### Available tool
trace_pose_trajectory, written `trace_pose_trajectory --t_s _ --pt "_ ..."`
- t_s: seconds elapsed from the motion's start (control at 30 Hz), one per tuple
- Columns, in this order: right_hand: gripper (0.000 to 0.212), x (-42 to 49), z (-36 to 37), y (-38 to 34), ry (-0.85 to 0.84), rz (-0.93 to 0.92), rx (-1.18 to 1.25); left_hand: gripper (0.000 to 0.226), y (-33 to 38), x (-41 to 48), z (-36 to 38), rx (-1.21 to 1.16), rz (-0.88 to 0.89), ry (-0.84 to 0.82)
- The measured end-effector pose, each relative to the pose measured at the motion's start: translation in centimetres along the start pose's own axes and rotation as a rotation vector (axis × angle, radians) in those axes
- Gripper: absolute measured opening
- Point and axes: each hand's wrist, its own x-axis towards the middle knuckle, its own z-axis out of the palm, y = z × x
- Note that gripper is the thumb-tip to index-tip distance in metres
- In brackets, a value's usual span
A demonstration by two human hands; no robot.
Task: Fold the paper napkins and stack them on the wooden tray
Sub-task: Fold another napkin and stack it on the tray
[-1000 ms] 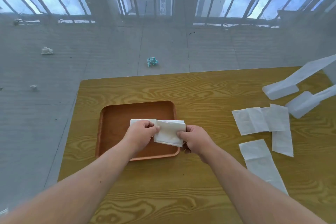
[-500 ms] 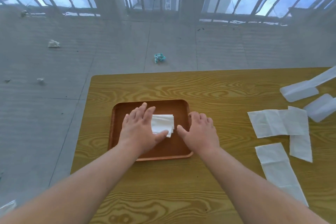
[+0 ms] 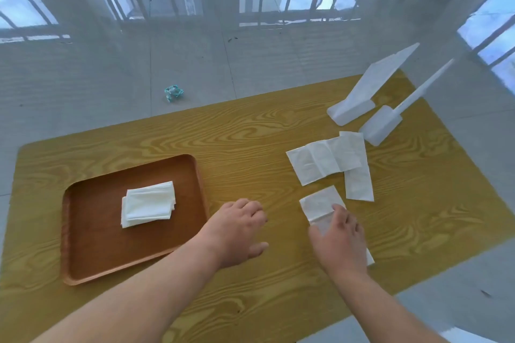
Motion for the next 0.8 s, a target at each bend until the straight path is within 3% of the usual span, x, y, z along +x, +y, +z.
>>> trace_pose_trajectory --t_s 0.2,0.37,0.5,0.57,0.67,0.8 --pt "0.068 -0.8 1.0 -3.9 -0.167 -0.107 0.22 0.052 2.7 1.7 -0.6 0.039 0.05 0.008" --pt "0.064 0.5 0.1 -5.9 -0.33 -0.055 0.51 0.053 2.0 1.1 -0.2 0.008 0.041 0.012" --pt "0.051 1.8 -0.4 -5.8 -0.397 -0.061 0.583 0.048 1.4 0.0 0.7 0.026 0.044 0.03" --pt "0.041 2.0 -0.6 -5.1 -0.334 -0.161 0.52 0.039 1.1 -0.5 1.1 0.024 0.017 0.113" --pt "0.025 2.0 -0.4 -3.5 -0.176 -0.441 0.236 0.034 0.5 -0.6 1.4 -0.01 -0.094 0.192" --pt "0.02 1.3 0.7 -2.0 -0.21 -0.689 -0.062 0.042 -0.1 -0.5 1.8 -0.041 -0.119 0.184"
